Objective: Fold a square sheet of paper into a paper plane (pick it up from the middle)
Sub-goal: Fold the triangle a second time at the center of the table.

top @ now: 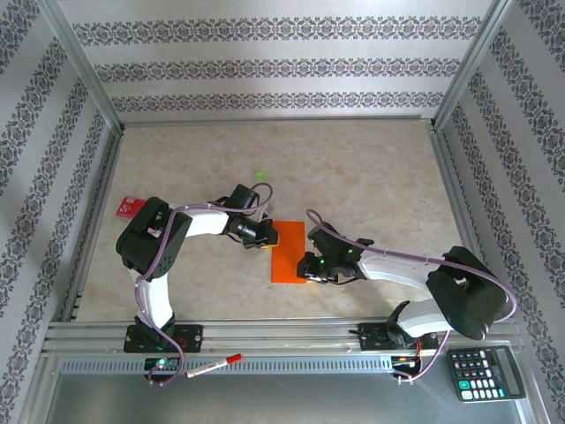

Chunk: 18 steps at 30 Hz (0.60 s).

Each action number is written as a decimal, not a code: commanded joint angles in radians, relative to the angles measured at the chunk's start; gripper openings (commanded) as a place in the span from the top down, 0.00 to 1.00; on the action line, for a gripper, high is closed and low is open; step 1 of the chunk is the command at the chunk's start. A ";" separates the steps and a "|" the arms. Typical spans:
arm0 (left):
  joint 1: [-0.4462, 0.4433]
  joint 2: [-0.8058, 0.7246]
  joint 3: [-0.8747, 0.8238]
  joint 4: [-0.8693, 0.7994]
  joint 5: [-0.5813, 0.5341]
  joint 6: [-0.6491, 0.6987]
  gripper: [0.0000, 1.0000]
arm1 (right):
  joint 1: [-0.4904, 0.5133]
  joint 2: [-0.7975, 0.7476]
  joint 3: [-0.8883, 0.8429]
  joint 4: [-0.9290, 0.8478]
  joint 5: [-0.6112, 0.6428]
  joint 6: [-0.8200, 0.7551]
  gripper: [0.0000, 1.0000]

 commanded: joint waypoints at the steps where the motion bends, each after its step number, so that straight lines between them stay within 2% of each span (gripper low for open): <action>1: -0.002 0.044 -0.013 -0.097 -0.061 0.028 1.00 | 0.012 -0.009 0.010 -0.032 0.048 -0.003 0.75; 18: -0.003 0.044 -0.013 -0.103 -0.064 0.031 1.00 | 0.024 0.092 0.032 0.096 0.011 0.011 0.74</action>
